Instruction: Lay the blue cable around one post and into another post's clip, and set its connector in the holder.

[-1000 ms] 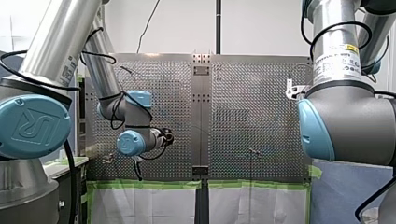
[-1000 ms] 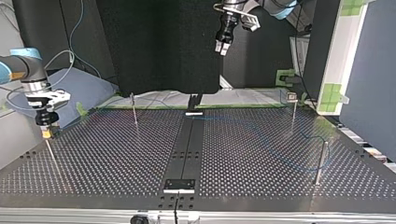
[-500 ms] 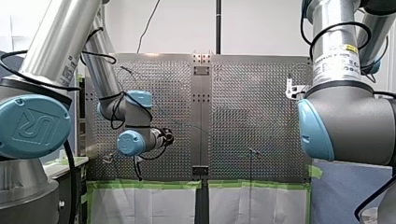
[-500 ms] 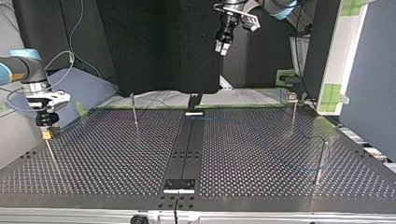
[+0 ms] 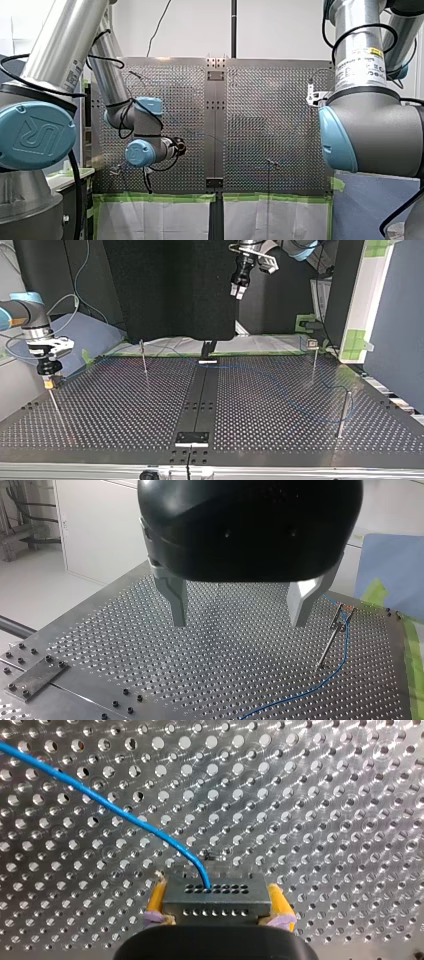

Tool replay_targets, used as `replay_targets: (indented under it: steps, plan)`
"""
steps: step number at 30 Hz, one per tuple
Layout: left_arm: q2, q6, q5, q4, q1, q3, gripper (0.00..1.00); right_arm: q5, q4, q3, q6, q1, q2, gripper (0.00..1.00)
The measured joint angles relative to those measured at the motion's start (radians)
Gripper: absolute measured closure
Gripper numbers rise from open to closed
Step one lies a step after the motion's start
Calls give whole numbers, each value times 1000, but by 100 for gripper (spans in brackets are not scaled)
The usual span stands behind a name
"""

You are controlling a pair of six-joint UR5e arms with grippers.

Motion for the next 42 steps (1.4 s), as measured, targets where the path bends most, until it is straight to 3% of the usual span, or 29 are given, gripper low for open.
replay_targets:
  steps: [28, 30, 32, 33, 35, 36, 38, 39, 41, 42]
  plan:
    - [0, -2, 0, 0, 0, 0, 0, 2, -15, 1, 0, 2, 1, 100]
    - [0, -2, 0, 0, 0, 0, 0, 2, -16, 1, 0, 2, 1, 94]
    - [0, -2, 0, 0, 0, 0, 0, 3, -15, 1, 0, 2, 1, 79]
    - [0, -2, 0, 0, 0, 0, 0, 3, -15, 1, 0, 2, 1, 79]
    - [0, -2, 0, 0, 0, 0, 0, 3, -15, 0, 0, 3, 1, 56]
    - [0, -2, 0, 0, 0, 1, 0, 3, -15, 0, 0, 3, 1, 56]
    - [0, -2, 0, 0, 0, 0, 0, 3, -14, 0, -1, 2, 1, 33]
    - [0, -2, 0, 0, 0, 0, 0, 3, -14, 0, -1, 2, 1, 33]
    - [0, -2, 0, 0, 0, 0, 0, 4, -13, 0, -1, 2, 1, 7]
    - [0, -2, 0, 0, 0, 0, 0, 4, -14, 0, -1, 1, 1, 7]
